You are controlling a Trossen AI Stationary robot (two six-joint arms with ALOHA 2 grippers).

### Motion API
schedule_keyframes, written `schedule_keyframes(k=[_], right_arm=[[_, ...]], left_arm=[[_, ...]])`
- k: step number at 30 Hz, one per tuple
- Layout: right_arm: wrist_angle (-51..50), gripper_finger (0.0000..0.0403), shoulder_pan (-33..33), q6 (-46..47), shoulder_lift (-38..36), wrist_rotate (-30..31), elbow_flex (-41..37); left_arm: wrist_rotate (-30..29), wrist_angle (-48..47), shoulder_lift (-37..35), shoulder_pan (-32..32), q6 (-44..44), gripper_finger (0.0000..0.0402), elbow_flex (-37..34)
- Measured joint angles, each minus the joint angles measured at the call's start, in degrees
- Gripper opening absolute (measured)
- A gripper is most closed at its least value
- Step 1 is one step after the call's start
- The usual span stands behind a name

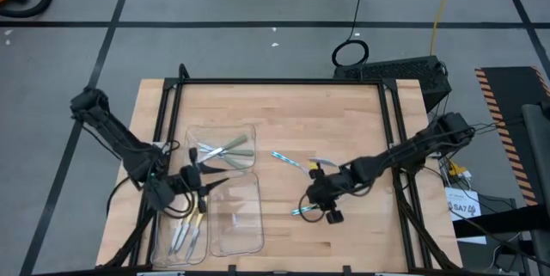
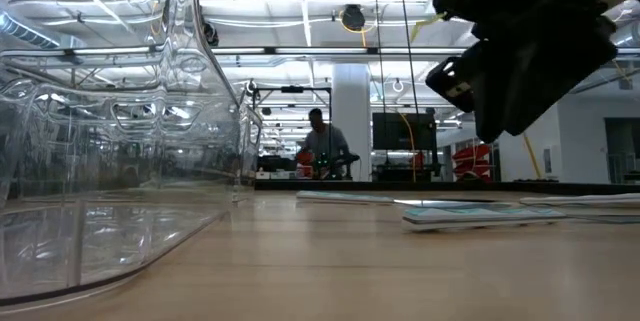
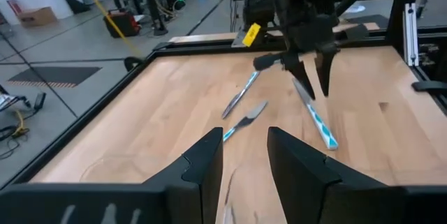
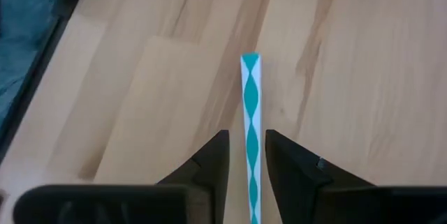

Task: Sort silverware by color (type)
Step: Put the bottom blue table knife into the bottom right transparent bin

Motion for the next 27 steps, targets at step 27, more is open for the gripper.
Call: schedule_keyframes(k=[27], right_arm=[[7.8,0.0178,7.5,-1.3,13.0,16.6,-0.6]], left_arm=[[7.7,12.8,21.0,6.9,10.7,0.0122,14.3]])
